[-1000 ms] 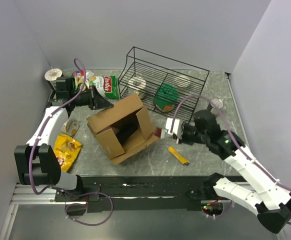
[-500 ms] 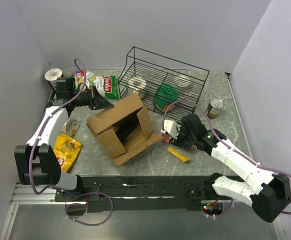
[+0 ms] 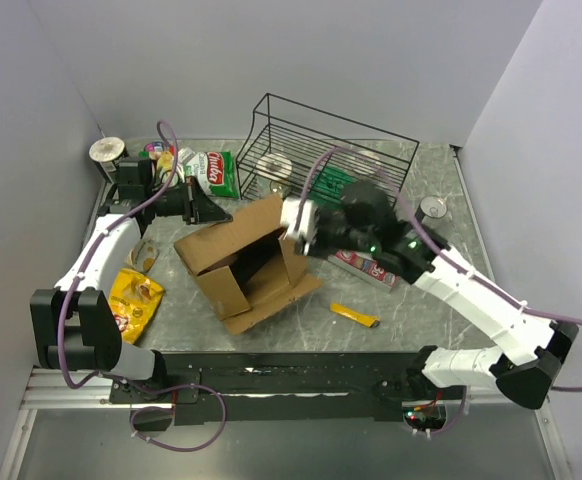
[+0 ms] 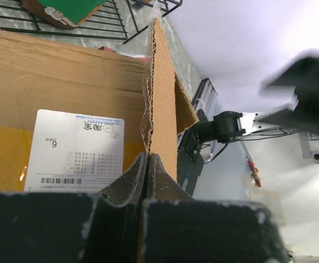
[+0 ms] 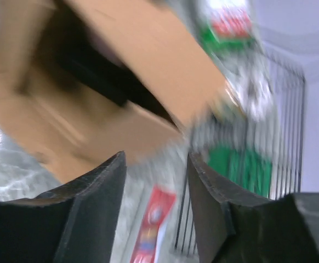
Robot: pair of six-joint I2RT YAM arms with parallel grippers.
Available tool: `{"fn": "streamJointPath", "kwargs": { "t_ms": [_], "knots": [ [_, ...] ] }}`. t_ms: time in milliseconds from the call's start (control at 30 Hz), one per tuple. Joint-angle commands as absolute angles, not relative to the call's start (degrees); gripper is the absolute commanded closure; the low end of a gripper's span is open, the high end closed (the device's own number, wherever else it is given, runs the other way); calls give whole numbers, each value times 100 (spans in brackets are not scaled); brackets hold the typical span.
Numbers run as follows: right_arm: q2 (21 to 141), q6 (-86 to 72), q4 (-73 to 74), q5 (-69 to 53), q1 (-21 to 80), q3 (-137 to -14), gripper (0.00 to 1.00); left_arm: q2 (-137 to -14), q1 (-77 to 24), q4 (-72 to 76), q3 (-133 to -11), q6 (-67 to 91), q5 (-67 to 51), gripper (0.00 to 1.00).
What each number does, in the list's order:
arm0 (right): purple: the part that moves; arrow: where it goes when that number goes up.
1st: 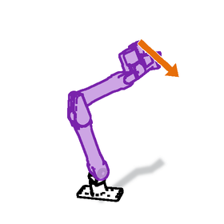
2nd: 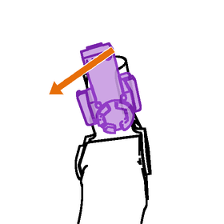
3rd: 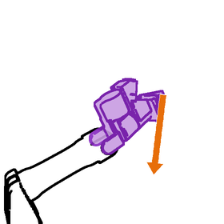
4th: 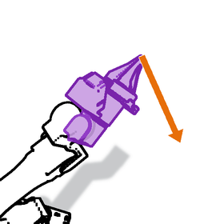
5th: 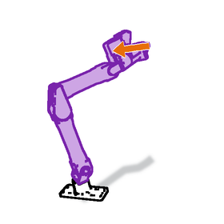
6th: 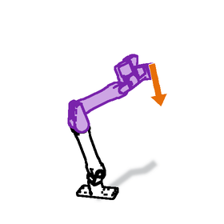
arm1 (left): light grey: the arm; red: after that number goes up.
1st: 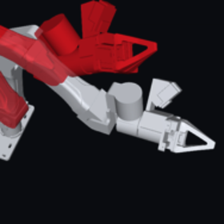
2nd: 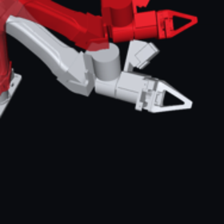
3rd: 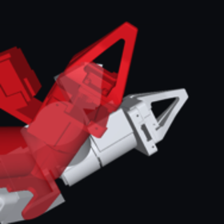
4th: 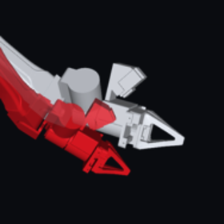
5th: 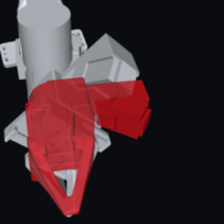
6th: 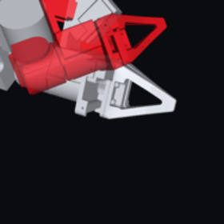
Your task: Unpack the express box
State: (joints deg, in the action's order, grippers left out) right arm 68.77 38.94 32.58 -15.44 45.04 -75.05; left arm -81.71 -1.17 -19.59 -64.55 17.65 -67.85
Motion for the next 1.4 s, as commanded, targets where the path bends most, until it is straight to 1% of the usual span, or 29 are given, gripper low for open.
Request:
{"fn": "streamJointPath", "kwargs": {
  "t_ms": [0,67,133,167,200,267,300,367,400,433,500,533,633,700,767,867,900,967,1033,1100,1233,1367],
  "knots": [
    [7101,5226,2822,-2390,5210,-7093,49,-8261,-97,-1618,-6399,2115,-7143,99],
    [7215,5501,2716,-2496,5352,-7014,51,-8297,-70,-1120,-6320,2546,-7478,99],
    [7426,5809,2690,-2583,5510,-7014,53,-8323,-70,-522,-6127,3520,-7970,99],
    [7488,5897,2655,-2619,5546,-6988,53,-8315,-70,569,-5987,4038,-8137,99],
    [7636,6063,2619,-2645,5572,-6979,54,-8323,-79,1041,-5716,5096,-8313,99],
    [7813,6231,2558,-2619,5590,-6952,54,-8402,-79,1606,-5582,5684,-8472,99],
    [8005,6405,2532,-2619,5581,-6952,54,-8455,-70,1330,-5668,5547,-8551,99],
    [8208,6565,2548,-2654,5581,-7013,54,-8760,-53,-10,-6018,4620,-8771,99],
    [8383,6713,2592,-2698,5572,-7057,54,-8928,-53,-1784,-6534,3422,-8893,99],
    [8463,6784,2654,-2750,5572,-7119,54,-9104,-44,-2445,-6783,2932,-9216,99],
    [8682,6934,2899,-2978,5572,-7338,54,-9474,-27,-3336,-7379,2122,-9622,99],
    [8744,6952,2970,-3006,5581,-7426,54,-9544,-18,-3801,-7583,2031,-9685,99],
    [8877,6909,2805,-2779,5590,-7585,54,-9676,-9,-4409,-8269,1558,-9686,99],
    [8816,6594,2183,-2497,5607,-7410,53,-9729,-17,-4762,-8777,909,-9441,99],
    [8842,6644,2180,-2365,5599,-7444,52,-9729,-9,-4817,-9008,782,-8925,99],
    [9052,7056,2426,-2154,5599,-7532,50,-9913,272,-3810,-8667,2018,-9358,98],
    [9201,7145,2356,-2058,5616,-7515,49,-10036,299,-4041,-8666,2030,-9465,98],
    [9377,7259,2233,-1881,5625,-7550,43,-10325,430,-4751,-8745,1453,-9597,99],
    [9711,7295,2128,-1724,5634,-7611,39,-10458,544,-4894,-8692,1336,-9677,99],
    [10089,7225,1899,-1477,5651,-7760,37,-10634,606,-5184,-8823,995,-9686,99],
    [10722,7067,2223,-1459,5643,-8427,36,-10766,633,-5168,-8982,985,-9668,99],
    [11205,7241,1909,-1371,5643,-8473,36,-10907,633,-5028,-8939,1177,-9686,99]
  ]
}}
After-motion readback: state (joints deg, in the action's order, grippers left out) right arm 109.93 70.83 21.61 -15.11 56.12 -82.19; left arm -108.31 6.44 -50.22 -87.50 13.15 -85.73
